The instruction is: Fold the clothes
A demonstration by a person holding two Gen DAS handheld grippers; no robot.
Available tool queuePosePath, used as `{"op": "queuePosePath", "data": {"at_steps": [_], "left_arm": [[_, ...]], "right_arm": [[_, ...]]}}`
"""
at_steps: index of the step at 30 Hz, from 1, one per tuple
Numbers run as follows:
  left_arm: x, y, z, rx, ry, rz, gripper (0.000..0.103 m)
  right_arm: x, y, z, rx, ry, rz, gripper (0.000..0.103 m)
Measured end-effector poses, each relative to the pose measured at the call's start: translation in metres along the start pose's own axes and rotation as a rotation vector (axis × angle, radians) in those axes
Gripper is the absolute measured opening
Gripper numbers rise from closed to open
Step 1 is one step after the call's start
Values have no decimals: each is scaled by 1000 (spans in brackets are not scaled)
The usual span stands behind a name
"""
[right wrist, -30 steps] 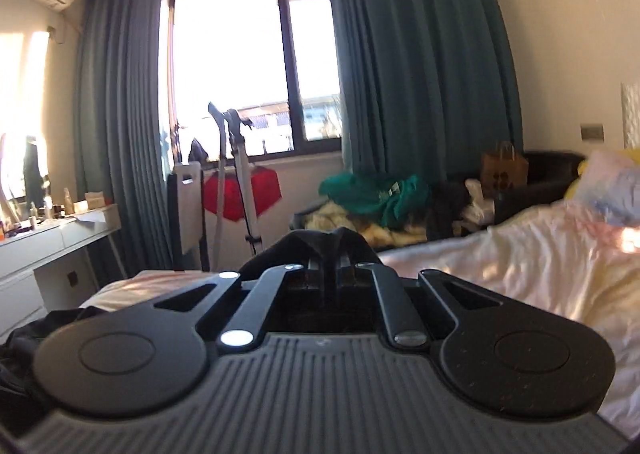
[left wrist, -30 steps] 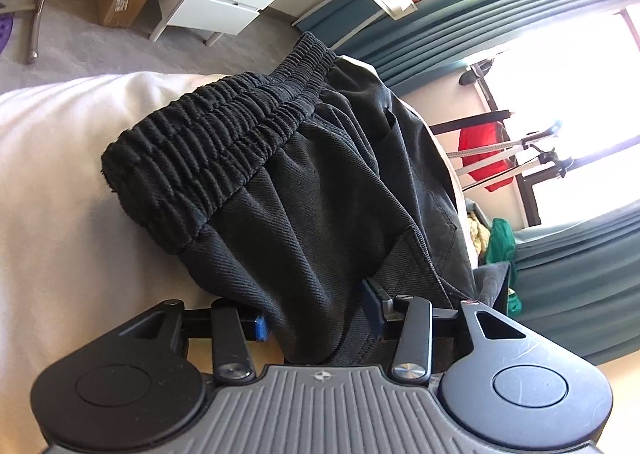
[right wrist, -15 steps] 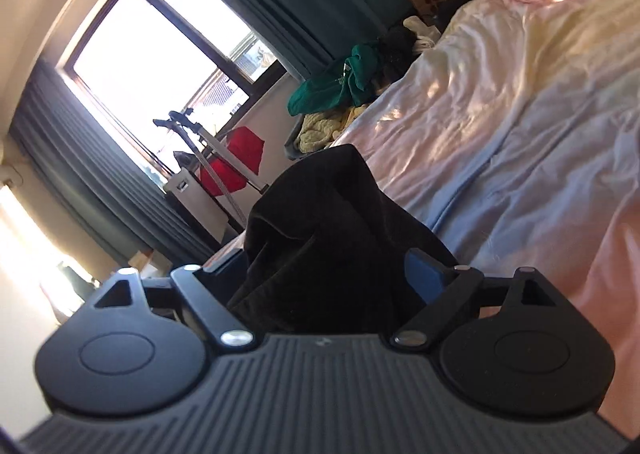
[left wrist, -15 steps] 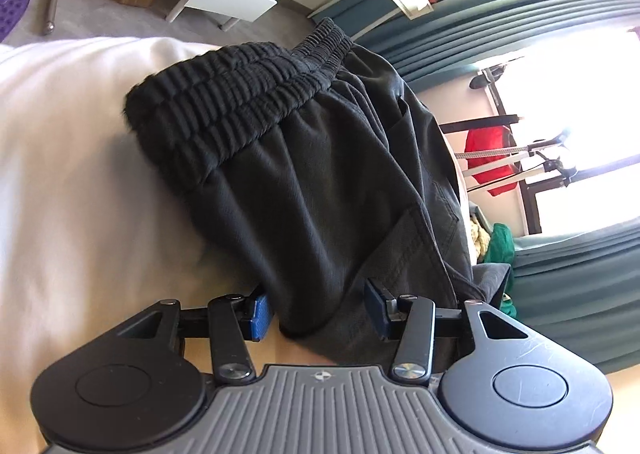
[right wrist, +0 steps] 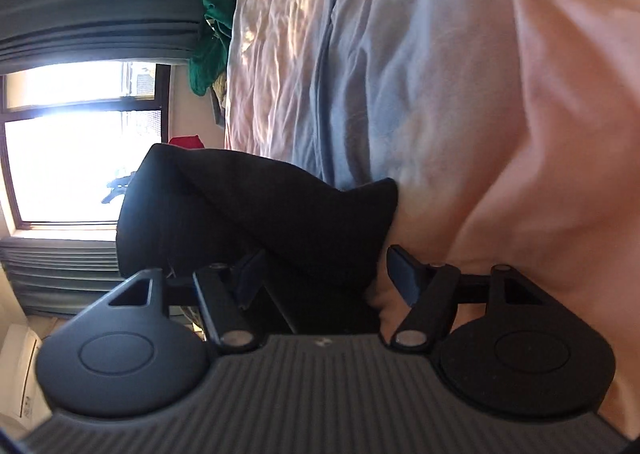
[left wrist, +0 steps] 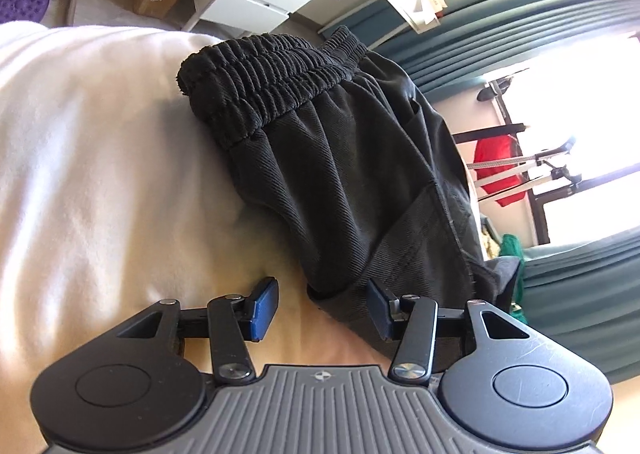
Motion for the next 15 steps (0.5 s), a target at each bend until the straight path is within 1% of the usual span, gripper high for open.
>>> {"op": "queuePosePath", "data": {"at_steps": [1,2,3,4,5,6,7,9,12,14,15], "left_arm": [[0,-1,0,-3,-7,-5,51],[1,-2,0,-7,-14,-10,51],[1,-3,0,-10,-20,-16,51],[1,-4,1,-13,-27,-21,51],[1,-5,0,-15,-32,-24,51],[1,-5,0,-17,-35,-27,51],[1,-5,0,-19,-38,-29,51],[1,-5,0,-22,-47,-37,51],[1,-4,-2,-19,-56,-46,51],[0,-4,-3,-14,-58,-51,51],[-1,-4,-3,-9,-55,-54,51]], "right_arm": [[-1,-8,2,-2,8,4,69],[-2,-14,4,3,28,1,65],[-3,-18,7,5,55,-9,58],[-5,-22,10,8,83,-18,40],[-6,-24,14,10,112,-30,26],[-7,-24,19,12,143,-48,22],[-8,-23,25,7,169,-69,16],[-15,-11,41,-27,212,-148,11],[-41,28,69,-83,302,-360,10],[-61,55,84,-125,325,-510,9],[-72,67,89,-132,330,-577,9]]}}
Point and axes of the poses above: each gripper's, at about its wrist camera, not at the fingertips, and y roughly against the way its jaws point, z to its left, x to its underside, the point moved 8 cm from there along -y, roughly the way its jaws point, and after that the axes turned 2 degrees about -z, right-handed, at the moved point
